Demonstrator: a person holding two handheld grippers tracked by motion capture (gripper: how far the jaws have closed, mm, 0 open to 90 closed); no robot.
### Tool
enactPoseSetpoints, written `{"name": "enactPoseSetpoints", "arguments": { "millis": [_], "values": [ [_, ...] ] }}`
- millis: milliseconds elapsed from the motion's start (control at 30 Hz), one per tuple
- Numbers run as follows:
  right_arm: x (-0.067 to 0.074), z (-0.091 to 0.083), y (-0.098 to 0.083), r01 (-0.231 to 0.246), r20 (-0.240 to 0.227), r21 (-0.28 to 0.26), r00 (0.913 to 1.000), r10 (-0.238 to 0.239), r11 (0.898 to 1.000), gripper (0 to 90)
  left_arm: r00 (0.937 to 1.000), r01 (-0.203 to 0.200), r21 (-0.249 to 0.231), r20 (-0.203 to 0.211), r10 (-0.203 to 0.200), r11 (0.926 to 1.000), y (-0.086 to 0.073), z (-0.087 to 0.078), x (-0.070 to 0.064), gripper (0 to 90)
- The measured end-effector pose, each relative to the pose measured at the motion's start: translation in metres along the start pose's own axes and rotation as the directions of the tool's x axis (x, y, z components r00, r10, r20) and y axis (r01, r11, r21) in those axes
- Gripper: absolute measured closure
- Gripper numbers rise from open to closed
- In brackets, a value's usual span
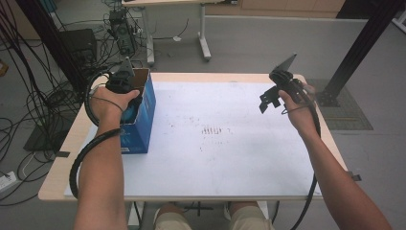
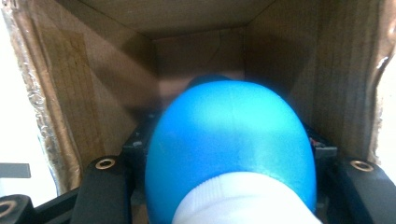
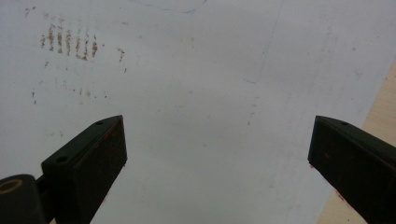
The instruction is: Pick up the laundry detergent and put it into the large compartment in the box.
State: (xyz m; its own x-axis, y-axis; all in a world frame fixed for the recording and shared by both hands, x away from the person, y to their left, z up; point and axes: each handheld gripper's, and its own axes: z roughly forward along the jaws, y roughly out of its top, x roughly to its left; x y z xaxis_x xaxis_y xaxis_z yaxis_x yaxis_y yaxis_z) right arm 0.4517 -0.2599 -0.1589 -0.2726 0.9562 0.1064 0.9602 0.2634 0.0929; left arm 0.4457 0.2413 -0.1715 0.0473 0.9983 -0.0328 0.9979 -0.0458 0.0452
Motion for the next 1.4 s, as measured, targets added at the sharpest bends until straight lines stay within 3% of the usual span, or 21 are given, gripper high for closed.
{"name": "enactPoseSetpoints", "arguments": {
  "millis": [1400],
  "values": [
    [0.0029,-0.0003,0.0011,0.001,0.005,0.002,1.0,-0.001,1.0,4.4,1.0,-0.004,-0.009,-0.006,0.004,1.0,-0.0007,0.0003,-0.0018,38.8]
  ]
}}
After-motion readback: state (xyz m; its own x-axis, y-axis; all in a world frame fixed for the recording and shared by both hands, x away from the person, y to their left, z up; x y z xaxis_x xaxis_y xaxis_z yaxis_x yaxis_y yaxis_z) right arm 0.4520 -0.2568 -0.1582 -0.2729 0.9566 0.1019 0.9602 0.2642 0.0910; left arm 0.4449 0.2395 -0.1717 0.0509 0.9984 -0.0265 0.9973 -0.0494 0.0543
